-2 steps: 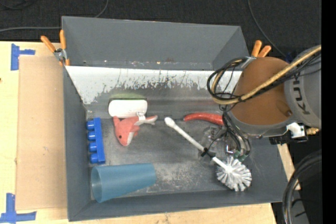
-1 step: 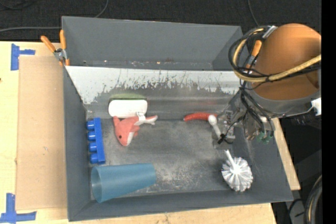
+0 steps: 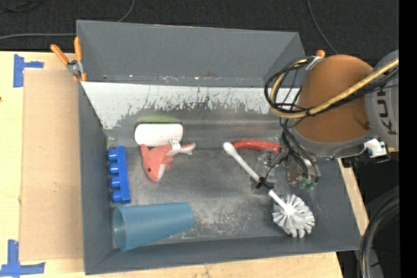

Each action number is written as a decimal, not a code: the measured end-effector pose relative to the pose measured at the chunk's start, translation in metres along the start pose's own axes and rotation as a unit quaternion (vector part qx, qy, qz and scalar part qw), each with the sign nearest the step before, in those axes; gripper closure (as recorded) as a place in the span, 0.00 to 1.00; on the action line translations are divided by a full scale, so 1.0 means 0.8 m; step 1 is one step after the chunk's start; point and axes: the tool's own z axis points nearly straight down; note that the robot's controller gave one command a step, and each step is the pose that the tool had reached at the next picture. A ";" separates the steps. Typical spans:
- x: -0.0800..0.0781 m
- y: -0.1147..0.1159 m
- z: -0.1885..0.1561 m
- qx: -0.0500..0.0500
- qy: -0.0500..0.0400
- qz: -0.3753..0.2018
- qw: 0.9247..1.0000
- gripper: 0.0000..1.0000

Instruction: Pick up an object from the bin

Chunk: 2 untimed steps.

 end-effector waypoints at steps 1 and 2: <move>0.000 0.000 0.052 0.000 0.003 -0.006 1.000 1.00; 0.006 0.001 0.120 -0.001 0.005 -0.157 0.988 1.00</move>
Offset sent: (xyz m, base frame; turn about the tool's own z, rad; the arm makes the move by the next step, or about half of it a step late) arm -0.0052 0.0010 -0.0930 -0.3136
